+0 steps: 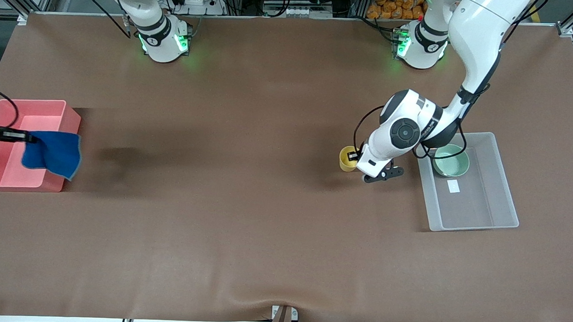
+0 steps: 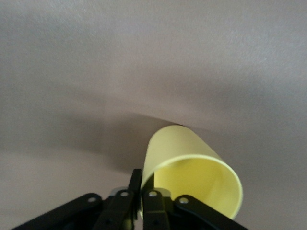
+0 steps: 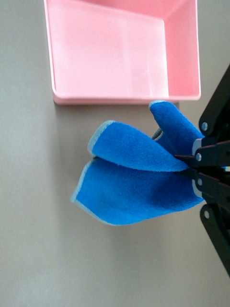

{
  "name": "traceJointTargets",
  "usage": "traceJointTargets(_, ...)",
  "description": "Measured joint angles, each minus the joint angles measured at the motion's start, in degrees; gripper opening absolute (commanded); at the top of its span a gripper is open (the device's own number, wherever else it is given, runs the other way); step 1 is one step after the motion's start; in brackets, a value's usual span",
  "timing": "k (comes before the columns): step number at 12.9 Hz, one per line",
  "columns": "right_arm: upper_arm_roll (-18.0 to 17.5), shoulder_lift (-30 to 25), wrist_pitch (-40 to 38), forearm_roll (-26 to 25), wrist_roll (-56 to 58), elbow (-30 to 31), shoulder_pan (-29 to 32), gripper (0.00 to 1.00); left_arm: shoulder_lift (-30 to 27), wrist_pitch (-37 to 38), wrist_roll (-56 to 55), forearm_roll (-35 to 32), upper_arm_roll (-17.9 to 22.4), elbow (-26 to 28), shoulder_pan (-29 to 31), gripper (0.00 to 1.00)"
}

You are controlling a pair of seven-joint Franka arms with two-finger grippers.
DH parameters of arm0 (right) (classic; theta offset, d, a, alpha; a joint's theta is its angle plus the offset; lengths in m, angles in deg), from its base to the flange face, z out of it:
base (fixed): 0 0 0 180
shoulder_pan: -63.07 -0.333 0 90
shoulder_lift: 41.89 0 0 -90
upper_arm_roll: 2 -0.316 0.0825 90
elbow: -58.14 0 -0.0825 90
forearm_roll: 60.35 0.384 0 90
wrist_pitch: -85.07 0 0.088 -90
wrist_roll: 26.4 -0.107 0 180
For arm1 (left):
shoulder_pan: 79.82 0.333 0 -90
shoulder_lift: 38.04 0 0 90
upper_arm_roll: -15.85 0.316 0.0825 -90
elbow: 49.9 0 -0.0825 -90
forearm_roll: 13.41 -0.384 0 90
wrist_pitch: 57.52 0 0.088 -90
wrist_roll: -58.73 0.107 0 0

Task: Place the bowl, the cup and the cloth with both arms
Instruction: 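Carry the cup into the clear bin while the right gripper lowers the cloth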

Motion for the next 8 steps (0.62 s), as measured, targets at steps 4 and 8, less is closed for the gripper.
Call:
traceJointTargets(4,0.20,1.59,5.93,-2.71,13.03,-0.06,8.93,0.00,-3.85,0.22,0.40,-2.63,0.90,-0.90,3.11,0.00)
traceJointTargets(8,0.21,5.69,10.15,-3.42,19.79,-0.09,15.52,0.00,-11.01,2.93,10.52,-3.32,1.15,-2.56,14.30,0.00)
